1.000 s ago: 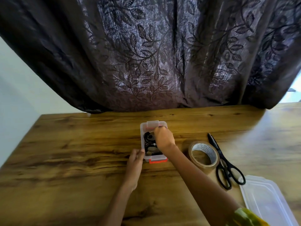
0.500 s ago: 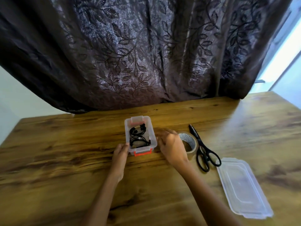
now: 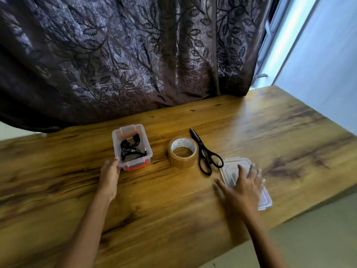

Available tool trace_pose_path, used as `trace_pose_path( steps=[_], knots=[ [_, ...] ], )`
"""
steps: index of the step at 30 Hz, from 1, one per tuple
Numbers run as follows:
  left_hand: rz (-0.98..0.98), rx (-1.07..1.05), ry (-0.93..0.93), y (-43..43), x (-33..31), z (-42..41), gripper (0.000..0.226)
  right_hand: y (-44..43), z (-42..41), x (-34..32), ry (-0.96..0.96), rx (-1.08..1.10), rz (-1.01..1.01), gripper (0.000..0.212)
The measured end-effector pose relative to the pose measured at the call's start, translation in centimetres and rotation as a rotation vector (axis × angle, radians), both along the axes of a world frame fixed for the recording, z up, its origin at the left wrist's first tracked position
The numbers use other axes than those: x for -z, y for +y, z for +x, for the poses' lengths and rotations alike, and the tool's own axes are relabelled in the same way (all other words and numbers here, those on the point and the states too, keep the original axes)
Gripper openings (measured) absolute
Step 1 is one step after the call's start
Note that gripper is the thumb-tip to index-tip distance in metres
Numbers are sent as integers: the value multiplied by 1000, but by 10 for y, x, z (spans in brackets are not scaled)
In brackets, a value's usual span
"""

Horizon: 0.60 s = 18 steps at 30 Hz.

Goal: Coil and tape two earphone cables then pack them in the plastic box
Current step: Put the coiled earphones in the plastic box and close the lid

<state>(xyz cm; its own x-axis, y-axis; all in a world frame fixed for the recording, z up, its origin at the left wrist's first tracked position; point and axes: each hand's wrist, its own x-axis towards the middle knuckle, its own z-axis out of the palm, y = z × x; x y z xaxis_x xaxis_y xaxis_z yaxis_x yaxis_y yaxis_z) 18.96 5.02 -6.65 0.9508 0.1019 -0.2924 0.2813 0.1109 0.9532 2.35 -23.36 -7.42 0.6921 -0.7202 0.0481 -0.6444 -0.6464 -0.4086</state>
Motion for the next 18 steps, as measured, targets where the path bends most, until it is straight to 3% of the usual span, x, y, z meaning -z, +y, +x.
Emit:
trace_pose_path(
  steps=[2, 5, 12, 18],
  knots=[
    [2, 14, -10, 0, 1, -1, 16, -9, -6, 3, 105, 25, 63, 107],
    [8, 25, -19, -1, 0, -2, 17, -14, -10, 4, 161, 40, 112, 115],
    [14, 18, -20, -2, -1, -5, 18, -17, -12, -9, 88, 55, 135, 107],
    [27, 19, -37, 0, 2, -5, 32, -17, -21, -22, 202, 27, 49, 103]
  ],
)
